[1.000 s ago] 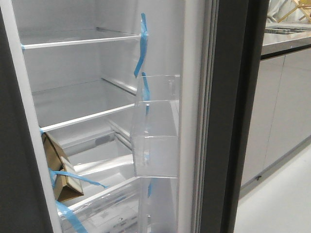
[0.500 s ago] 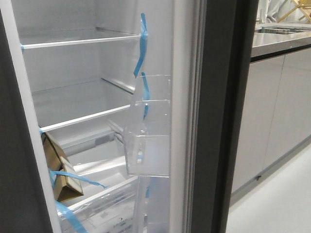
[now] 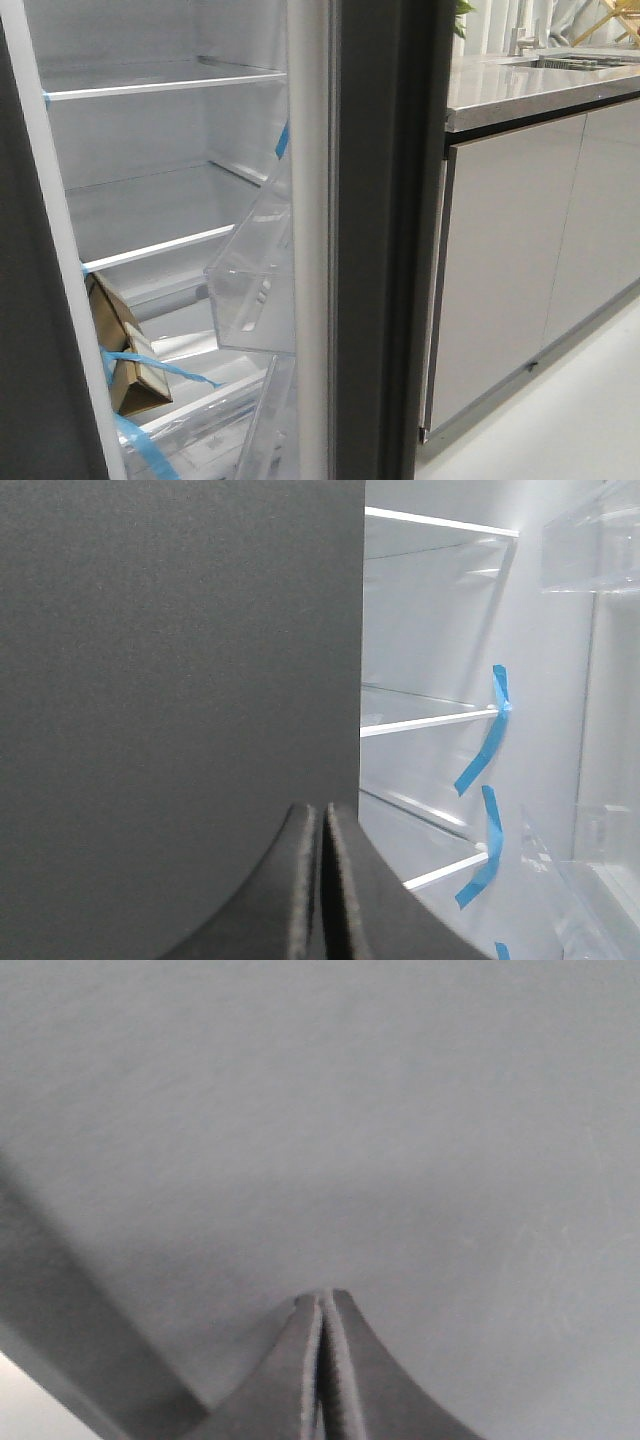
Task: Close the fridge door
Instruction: 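Push the door with both grippers, swinging it toward the fridge body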
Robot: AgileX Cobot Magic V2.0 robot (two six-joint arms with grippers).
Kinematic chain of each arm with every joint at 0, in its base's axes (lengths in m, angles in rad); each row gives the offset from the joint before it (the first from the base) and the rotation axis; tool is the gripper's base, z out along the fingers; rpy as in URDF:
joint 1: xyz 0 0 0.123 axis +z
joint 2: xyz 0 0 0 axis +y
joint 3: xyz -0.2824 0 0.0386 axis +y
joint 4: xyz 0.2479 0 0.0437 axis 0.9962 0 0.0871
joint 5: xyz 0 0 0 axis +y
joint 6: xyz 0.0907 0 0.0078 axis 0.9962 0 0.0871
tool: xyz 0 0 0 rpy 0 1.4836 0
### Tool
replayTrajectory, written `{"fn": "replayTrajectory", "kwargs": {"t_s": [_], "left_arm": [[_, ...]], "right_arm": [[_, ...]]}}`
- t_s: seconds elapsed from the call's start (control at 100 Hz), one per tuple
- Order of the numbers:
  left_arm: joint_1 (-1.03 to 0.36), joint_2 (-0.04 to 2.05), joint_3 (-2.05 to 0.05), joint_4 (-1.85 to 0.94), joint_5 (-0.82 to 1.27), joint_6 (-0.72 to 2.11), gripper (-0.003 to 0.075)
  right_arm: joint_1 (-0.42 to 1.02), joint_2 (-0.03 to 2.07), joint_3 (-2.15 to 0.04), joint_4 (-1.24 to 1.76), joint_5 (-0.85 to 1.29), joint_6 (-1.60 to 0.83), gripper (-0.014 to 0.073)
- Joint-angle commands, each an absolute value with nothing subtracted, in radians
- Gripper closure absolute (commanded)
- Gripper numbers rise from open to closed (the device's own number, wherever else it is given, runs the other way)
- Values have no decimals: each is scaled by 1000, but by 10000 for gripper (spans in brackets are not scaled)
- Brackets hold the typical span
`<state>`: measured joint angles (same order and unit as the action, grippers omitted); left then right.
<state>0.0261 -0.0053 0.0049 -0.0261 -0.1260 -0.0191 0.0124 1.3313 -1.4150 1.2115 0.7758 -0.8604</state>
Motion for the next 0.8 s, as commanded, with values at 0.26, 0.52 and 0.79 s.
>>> {"fn": "replayTrajectory", "kwargs": {"t_s": [0.26,0.52,0.79], "left_arm": [[25,-16,40,-30,-200,-23,740],[25,-16,40,-30,-200,-23,740],[25,-16,40,-30,-200,-23,740]], "right_arm": [[86,1444,-1637,1254,809,-878,641],[183,1544,-1750,1211,802,-878,641],[248,1623,-1825,1155,733,-878,641]]}}
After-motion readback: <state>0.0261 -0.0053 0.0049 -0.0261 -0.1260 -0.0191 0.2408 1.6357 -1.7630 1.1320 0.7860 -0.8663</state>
